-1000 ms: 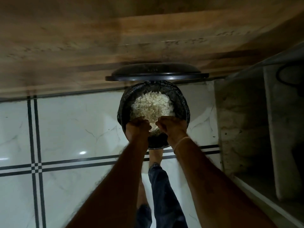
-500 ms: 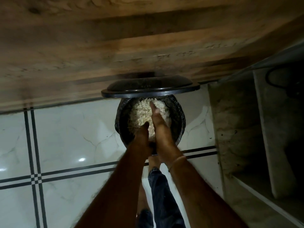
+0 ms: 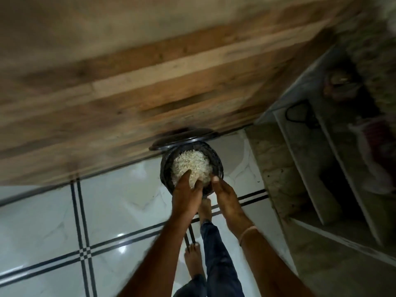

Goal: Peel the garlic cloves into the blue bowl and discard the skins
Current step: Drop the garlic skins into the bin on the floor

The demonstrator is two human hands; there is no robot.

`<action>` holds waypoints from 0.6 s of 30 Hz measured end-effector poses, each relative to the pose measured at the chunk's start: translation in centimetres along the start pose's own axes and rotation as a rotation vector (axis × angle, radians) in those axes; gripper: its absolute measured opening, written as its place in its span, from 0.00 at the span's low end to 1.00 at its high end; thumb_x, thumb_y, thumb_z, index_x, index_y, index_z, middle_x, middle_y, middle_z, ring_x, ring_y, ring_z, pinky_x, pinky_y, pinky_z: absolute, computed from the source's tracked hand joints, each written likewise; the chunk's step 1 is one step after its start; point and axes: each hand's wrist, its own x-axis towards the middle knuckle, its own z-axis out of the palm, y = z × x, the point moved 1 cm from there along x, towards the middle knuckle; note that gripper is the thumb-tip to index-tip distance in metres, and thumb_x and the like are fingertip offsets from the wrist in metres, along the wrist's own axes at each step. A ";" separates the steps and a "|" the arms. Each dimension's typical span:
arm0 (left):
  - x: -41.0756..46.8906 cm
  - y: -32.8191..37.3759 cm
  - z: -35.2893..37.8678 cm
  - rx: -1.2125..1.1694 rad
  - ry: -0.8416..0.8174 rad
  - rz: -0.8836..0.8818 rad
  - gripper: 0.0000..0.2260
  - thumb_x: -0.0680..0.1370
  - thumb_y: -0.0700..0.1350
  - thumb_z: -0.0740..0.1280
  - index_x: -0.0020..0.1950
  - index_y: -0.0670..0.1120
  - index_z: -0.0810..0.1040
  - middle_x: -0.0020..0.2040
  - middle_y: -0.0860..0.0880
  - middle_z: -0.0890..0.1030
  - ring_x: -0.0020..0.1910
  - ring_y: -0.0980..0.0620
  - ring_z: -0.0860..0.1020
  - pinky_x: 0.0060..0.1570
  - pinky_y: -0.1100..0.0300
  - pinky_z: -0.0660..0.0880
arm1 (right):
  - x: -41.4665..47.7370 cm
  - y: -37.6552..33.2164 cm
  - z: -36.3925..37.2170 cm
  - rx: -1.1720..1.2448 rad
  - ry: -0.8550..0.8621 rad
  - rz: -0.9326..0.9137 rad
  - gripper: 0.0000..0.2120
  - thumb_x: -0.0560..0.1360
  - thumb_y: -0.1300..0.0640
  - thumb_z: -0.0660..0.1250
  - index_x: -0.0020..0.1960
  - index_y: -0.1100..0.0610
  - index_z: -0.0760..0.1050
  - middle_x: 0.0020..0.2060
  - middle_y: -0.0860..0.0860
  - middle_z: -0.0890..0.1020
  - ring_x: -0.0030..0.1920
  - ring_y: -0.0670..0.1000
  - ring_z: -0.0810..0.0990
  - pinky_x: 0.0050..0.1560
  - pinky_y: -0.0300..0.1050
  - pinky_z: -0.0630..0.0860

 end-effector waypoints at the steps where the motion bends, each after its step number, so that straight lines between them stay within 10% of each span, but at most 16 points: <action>1: -2.6 1.0 -0.5 0.079 -0.004 0.062 0.26 0.84 0.53 0.65 0.81 0.50 0.65 0.78 0.44 0.70 0.75 0.43 0.71 0.74 0.50 0.68 | -2.4 -0.3 -1.1 -0.059 0.042 -0.063 0.18 0.86 0.47 0.59 0.70 0.52 0.78 0.64 0.49 0.82 0.63 0.45 0.79 0.45 0.22 0.73; 4: -11.3 4.2 -0.9 0.261 -0.010 0.256 0.25 0.83 0.52 0.68 0.79 0.49 0.69 0.76 0.44 0.74 0.73 0.44 0.73 0.73 0.51 0.69 | -11.3 -2.1 -5.1 -0.236 0.171 -0.267 0.08 0.86 0.52 0.61 0.62 0.47 0.78 0.55 0.41 0.81 0.56 0.38 0.79 0.52 0.23 0.71; 7: -20.5 7.4 0.0 0.351 -0.023 0.482 0.22 0.82 0.52 0.69 0.75 0.49 0.74 0.72 0.46 0.78 0.71 0.45 0.74 0.71 0.48 0.71 | -19.9 -2.6 -9.6 -0.355 0.326 -0.398 0.20 0.85 0.42 0.58 0.65 0.53 0.80 0.58 0.45 0.81 0.59 0.45 0.80 0.60 0.37 0.75; 18: -39.3 14.1 14.9 0.505 -0.267 1.023 0.17 0.82 0.52 0.69 0.71 0.53 0.77 0.68 0.52 0.78 0.67 0.51 0.74 0.61 0.61 0.68 | -38.8 2.4 -30.2 -0.418 0.792 -0.466 0.15 0.85 0.48 0.62 0.67 0.52 0.79 0.63 0.47 0.79 0.61 0.46 0.79 0.61 0.46 0.78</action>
